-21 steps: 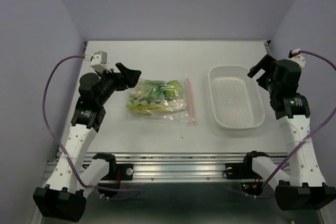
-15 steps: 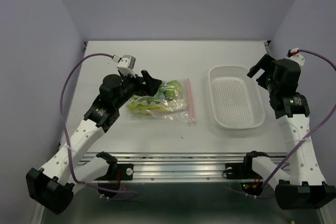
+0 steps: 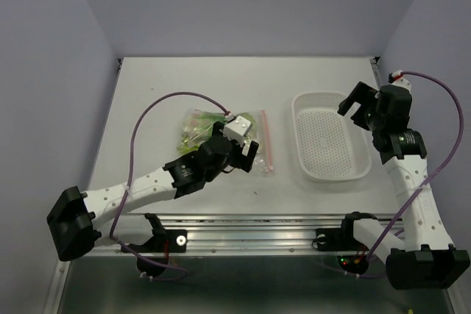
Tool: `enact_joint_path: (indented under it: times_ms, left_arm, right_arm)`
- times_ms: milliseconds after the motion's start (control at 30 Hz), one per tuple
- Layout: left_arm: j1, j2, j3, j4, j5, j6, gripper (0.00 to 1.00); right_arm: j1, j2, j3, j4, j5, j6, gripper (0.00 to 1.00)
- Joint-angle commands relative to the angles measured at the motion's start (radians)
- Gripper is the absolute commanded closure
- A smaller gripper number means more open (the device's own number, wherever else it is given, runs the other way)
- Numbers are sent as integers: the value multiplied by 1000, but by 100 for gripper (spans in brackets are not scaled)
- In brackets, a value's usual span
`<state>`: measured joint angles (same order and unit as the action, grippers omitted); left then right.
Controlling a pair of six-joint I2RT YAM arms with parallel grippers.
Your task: Open the zip-top bag and remove the fake food
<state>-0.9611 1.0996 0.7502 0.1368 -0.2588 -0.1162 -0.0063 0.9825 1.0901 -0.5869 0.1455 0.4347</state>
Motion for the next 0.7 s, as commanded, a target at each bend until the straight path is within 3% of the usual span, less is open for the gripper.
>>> enact_joint_path:
  times_ms: [0,167,467,667]
  left_arm:
    - [-131,57,6,-37,-278,-3,1]
    - [-243,221,63,-75,-418,36,1]
    - [-361,593,253,-246,-701,41,1]
    - [-372,687,297,-247,-738,29,1]
  right_arm:
    - [-1,-8,-12,50,-84,-21,0]
    - [-1,8,-4,50,-216,-22,0]
    - [-1,22,-1,52,-283,-22,0]
    - [-1,22,1,52,-299,-24,0]
